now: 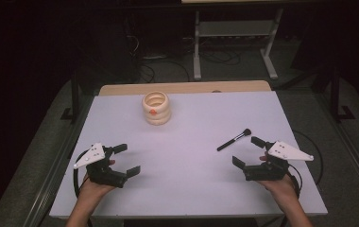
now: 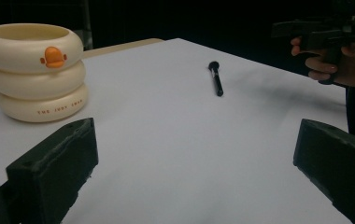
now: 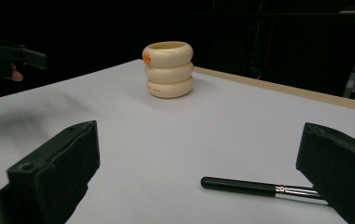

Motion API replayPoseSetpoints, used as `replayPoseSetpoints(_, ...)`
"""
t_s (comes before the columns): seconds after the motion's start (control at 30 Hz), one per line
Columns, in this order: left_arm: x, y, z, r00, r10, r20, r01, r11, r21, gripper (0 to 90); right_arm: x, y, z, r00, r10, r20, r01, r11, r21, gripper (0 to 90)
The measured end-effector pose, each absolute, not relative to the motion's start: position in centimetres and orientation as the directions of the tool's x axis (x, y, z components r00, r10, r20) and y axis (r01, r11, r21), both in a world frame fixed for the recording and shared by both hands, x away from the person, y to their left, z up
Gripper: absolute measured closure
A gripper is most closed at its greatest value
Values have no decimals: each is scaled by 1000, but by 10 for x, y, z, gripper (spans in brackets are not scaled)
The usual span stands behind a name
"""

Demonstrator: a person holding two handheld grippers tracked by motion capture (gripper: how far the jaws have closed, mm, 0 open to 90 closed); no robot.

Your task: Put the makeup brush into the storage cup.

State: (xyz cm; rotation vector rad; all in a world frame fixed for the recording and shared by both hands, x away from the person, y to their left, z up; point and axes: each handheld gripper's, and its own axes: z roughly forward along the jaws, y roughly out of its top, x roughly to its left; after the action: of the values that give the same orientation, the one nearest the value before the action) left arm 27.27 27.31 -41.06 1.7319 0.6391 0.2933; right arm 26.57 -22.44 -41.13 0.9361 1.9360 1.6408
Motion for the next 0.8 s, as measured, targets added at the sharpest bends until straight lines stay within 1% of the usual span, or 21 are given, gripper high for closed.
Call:
replayPoseSetpoints(0.2, 274, 272, -408, 814, 567, -127, 252, -148, 956, 0, 266, -226, -410, -682, 726, 88, 214, 83, 973, 0)
replayPoseSetpoints(0.23, 274, 272, -408, 813, 568, -126, 252, -148, 956, 0, 268, -227, -409, -680, 726, 103, 214, 62, 975, 0)
replayPoseSetpoints(0.43, 276, 270, -408, 808, 576, -125, 257, -153, 954, 0, 271, -228, -409, -671, 733, 106, 219, 59, 974, 0)
replayPoseSetpoints(0.8, 272, 266, -410, 823, 554, -123, 253, -165, 953, 0, 278, -220, -402, -663, 744, 80, 212, 85, 974, 0)
